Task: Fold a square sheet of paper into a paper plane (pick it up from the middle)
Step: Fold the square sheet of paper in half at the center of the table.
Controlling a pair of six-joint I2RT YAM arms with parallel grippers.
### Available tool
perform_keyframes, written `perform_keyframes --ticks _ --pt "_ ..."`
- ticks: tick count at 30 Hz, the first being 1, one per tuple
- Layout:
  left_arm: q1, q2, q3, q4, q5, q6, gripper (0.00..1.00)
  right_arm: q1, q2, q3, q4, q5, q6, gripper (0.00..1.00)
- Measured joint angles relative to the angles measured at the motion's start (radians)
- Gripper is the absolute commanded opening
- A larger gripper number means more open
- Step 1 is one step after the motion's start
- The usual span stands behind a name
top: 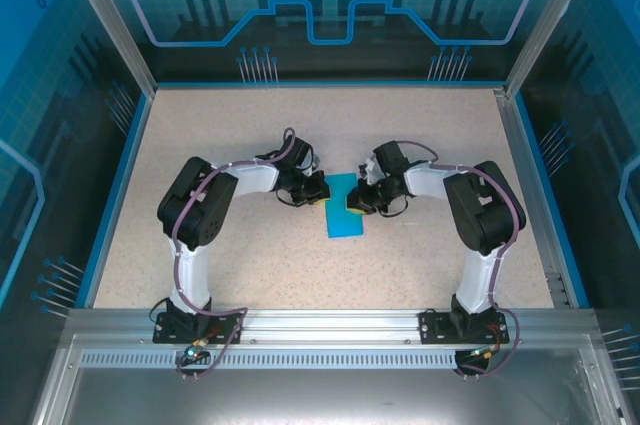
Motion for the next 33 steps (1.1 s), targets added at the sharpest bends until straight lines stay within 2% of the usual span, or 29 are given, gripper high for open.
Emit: perform_keyframes --ticks 10,22,33 --pt "0.0 0.0 0.0 0.0 0.0 -0.002 0.0 0.0 -0.021 -0.074 0.08 -0.034 0.003 0.12" --pt "0.0 0.0 0.0 0.0 0.0 -0.002 0.0 0.001 -0.147 -0.172 0.154 -0.079 0.052 0.15" --pt "0.0 0.0 0.0 0.0 0.0 -0.002 0.0 0.04 -0.179 -0.301 0.248 -0.1 0.126 0.17"
